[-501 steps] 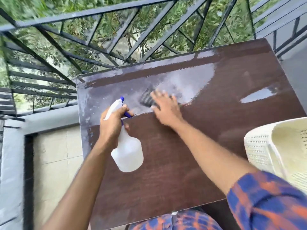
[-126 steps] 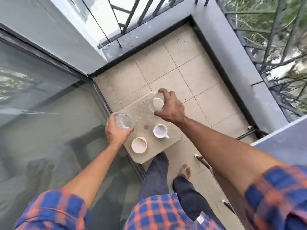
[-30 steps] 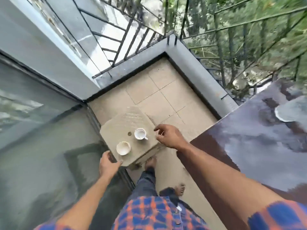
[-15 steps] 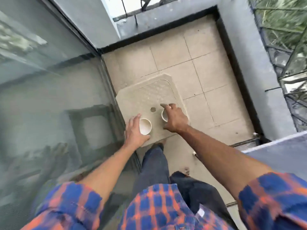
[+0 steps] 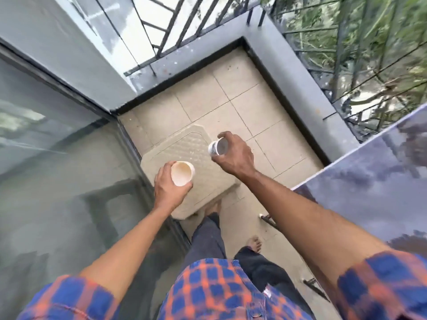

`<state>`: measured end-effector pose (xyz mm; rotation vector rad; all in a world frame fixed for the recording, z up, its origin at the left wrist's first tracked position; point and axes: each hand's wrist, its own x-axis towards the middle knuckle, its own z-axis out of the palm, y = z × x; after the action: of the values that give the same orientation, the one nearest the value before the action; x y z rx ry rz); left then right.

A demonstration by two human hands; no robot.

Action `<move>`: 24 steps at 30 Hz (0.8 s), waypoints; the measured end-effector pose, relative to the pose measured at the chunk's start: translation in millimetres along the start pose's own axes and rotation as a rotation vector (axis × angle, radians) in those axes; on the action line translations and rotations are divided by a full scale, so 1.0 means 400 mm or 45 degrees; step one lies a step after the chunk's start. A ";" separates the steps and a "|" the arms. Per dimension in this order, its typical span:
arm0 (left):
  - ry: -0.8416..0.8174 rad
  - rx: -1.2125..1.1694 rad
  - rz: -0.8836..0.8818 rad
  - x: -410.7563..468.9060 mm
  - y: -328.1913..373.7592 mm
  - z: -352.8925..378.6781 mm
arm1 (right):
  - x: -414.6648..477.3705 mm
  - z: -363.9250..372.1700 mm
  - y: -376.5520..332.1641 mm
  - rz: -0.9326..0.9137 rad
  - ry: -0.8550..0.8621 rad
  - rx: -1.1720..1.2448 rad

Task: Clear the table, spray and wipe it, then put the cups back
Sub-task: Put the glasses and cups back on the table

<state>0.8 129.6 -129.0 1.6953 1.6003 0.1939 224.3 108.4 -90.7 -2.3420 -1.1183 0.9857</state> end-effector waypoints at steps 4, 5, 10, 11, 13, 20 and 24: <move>-0.002 0.017 0.213 -0.007 0.189 -0.036 | -0.068 -0.197 0.012 0.027 0.193 0.101; -0.019 0.017 0.285 -0.010 0.250 -0.029 | -0.096 -0.256 0.033 0.051 0.260 0.125; -0.140 0.050 0.598 -0.081 0.539 0.075 | -0.265 -0.495 0.210 0.210 0.587 0.201; -0.181 0.052 0.671 -0.109 0.592 0.108 | -0.309 -0.531 0.260 0.258 0.628 0.228; -0.255 0.064 0.817 -0.179 0.696 0.188 | -0.410 -0.594 0.378 0.353 0.678 0.245; -0.585 0.078 1.129 -0.505 0.902 0.490 | -0.782 -0.694 0.766 0.709 0.850 0.259; -0.673 0.179 1.277 -0.689 0.978 0.651 | -0.951 -0.727 0.926 0.882 0.895 0.230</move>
<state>407.1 -190.7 42.0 2.2839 0.3041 0.1026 462.6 -426.9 61.5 -2.6172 0.0531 0.3300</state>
